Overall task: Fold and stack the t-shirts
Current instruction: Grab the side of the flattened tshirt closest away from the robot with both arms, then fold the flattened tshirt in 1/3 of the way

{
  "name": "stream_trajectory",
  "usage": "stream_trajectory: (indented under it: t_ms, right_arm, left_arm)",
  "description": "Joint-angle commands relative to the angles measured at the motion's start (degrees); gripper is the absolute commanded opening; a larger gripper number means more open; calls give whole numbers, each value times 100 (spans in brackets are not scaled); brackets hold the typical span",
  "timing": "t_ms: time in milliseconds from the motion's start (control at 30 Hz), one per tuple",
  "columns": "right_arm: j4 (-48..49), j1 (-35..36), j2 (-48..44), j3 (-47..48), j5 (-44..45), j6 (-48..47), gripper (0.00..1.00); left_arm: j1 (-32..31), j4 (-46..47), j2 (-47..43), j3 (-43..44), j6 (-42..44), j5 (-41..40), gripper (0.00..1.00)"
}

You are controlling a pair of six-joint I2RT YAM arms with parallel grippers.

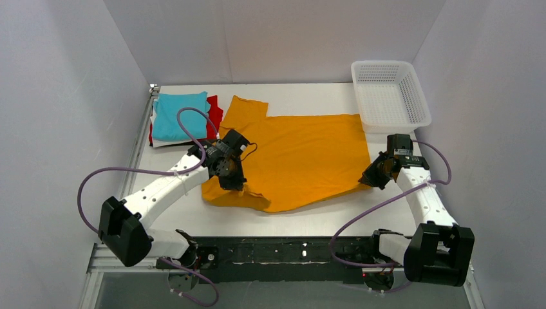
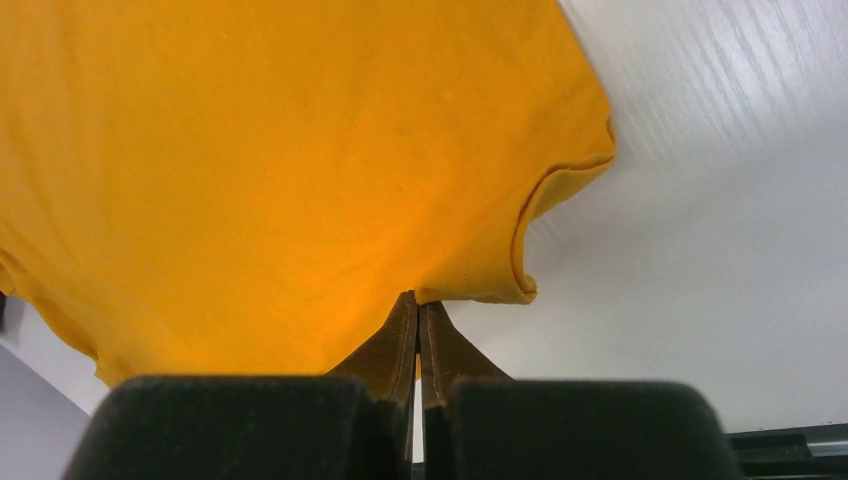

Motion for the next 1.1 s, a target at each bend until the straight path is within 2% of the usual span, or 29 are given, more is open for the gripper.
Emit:
stream_trajectory:
  t_ms: [0,233,367,467,700,967,1000,1033,1067]
  right_arm:
    - [198,-8,286,501,-178,-248,1]
    - [127,-17,796,1001,-81,-399,1]
    - [217,-13,963,1024,-96,-423,1]
    - [236,-17,999,1046,62,-410,1]
    - [518,-12,1048,1007,179,-366,1]
    - [700,-18,1684,1309,221,-344,2]
    - [683,-21,1781,1381,251,-337,9]
    - [643,-16,1868,1482,270,-330,21]
    - [599,-14,1932,1588,306,-316,31]
  left_arm:
    - [413,-587,392,550,364,-118,0]
    - [829,-47,686,904,986,-139,0]
    - [967,594,742,877,1512,130,0]
    - [1059,720,797,919,1751,129,0]
    - [1309,875,1163,1095,1928,357,0]
    - [1654,905,1946,1497,1866,337,0]
    - [1710,825,2107,1659,1833,301,5]
    - [1764,774,2269,1780,1821,258,17]
    - [1820,752,2435,1912,1818,163,39]
